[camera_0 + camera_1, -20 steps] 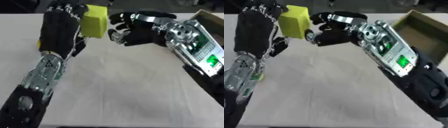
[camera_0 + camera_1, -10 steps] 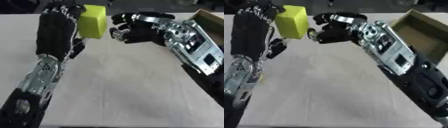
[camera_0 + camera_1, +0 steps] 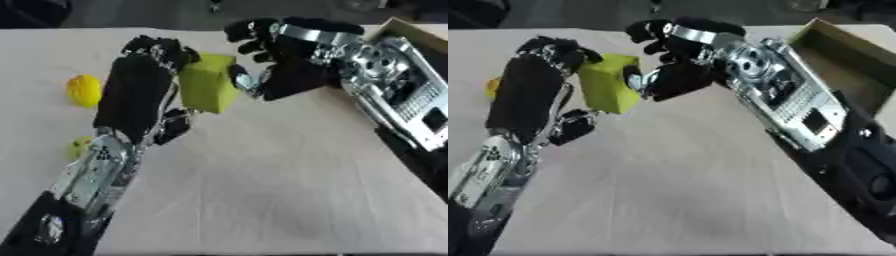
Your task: Pick up the objects with one hand, pass them to the other hand, and then place them into the box on the other side of the table.
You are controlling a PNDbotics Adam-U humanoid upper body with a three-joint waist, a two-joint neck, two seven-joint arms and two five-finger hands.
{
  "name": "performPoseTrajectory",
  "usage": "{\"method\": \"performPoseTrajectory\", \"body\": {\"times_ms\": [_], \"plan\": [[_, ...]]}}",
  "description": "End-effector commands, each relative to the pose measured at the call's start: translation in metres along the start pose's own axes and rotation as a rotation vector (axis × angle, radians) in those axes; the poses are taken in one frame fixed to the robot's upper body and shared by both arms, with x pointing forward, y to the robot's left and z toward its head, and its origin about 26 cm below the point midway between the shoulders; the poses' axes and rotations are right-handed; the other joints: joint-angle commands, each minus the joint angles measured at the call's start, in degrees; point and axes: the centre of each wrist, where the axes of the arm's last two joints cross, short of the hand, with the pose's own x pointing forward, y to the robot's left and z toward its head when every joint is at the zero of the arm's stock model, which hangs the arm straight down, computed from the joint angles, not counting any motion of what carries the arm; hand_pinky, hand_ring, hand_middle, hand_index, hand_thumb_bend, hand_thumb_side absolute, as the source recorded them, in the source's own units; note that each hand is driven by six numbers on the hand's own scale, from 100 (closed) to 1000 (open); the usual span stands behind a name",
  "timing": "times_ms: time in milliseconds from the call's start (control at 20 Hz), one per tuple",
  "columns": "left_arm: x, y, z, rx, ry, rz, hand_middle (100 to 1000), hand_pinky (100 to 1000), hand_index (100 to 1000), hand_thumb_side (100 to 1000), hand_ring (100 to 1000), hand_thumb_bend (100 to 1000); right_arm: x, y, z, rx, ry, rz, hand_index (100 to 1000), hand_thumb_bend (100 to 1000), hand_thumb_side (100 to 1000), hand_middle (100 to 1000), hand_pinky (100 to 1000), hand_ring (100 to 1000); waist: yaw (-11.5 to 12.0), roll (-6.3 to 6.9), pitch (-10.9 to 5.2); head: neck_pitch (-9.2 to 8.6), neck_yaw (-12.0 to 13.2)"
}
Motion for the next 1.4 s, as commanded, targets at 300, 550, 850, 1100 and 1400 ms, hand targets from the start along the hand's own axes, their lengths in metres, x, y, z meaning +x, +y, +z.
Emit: {"method": "performPoseTrajectory", "body": {"times_ms": [300,550,850,1100,1400], "plan": [[-0.011,-0.002,-0.005,-0.109,-0.11,0.088,351,683,406,100,492,159,0.011,-0.012,0.008,-0.029,-0.097,0.148,1000,100,177,984,1000,1000,-1.22,-0.91,-1.92,0.48,0.68],[-0.034,-0.015,-0.007,-0.129,-0.075,0.158,331,579,381,100,469,174,0.01,-0.016,0.011,-0.052,-0.111,0.188,1000,100,174,981,1000,1000,-1.22,-1.27,-2.05,0.52,1.08],[-0.049,-0.017,-0.01,-0.07,0.072,0.258,325,646,383,100,498,100,0.007,-0.017,0.012,-0.074,-0.14,0.205,1000,100,172,978,1000,1000,-1.06,-1.29,-1.8,0.21,1.18],[-0.047,-0.018,-0.008,-0.035,0.167,0.338,329,732,385,169,531,100,0.003,-0.015,0.013,-0.09,-0.17,0.237,1000,100,174,972,1000,1000,-0.96,-1.2,-1.56,-0.35,1.59],[-0.04,-0.018,-0.009,0.033,0.173,0.426,310,716,364,150,511,100,0.0,-0.012,0.012,-0.11,-0.224,0.318,1000,100,191,960,1000,1000,-0.67,-1.17,-1.49,-0.51,1.64]]}}
